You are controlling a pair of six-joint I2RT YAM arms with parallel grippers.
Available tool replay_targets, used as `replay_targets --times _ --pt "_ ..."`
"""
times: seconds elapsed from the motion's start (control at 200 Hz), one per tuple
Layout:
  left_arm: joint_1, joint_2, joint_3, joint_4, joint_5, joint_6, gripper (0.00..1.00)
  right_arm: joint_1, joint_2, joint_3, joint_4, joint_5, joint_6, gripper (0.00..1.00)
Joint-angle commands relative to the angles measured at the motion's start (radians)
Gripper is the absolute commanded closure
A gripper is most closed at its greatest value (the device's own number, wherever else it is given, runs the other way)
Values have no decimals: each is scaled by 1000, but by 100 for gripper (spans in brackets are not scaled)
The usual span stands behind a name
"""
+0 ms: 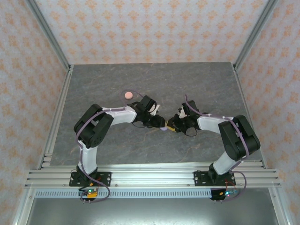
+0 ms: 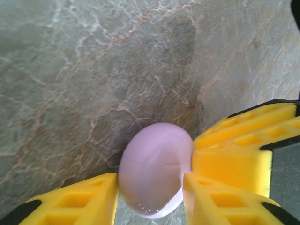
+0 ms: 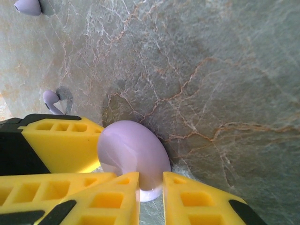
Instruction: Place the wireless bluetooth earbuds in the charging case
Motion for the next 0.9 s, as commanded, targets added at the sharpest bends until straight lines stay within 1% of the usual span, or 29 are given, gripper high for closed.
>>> replay_targets --times 0.0,0.21,0.385,0.46,0.551,0.761,0.896 --pt "-4 28 -3 41 27 -30 59 8 29 13 -3 15 -9 81" --pt "-4 47 -9 92 35 -61 62 8 31 13 -3 12 -12 81" --pt "-2 38 -50 202 62 -124 64 7 11 11 -1 18 -12 81" --pt "-1 32 -74 264 74 -157 64 7 3 10 1 23 -11 81" --pt "-2 30 -96 339 102 -197 61 7 6 10 5 21 -9 81" --pt "-4 35 -96 336 112 -200 60 7 0 2 24 14 1 82" --pt "-4 35 -103 362 127 -211 63 8 -5 4 28 11 5 82"
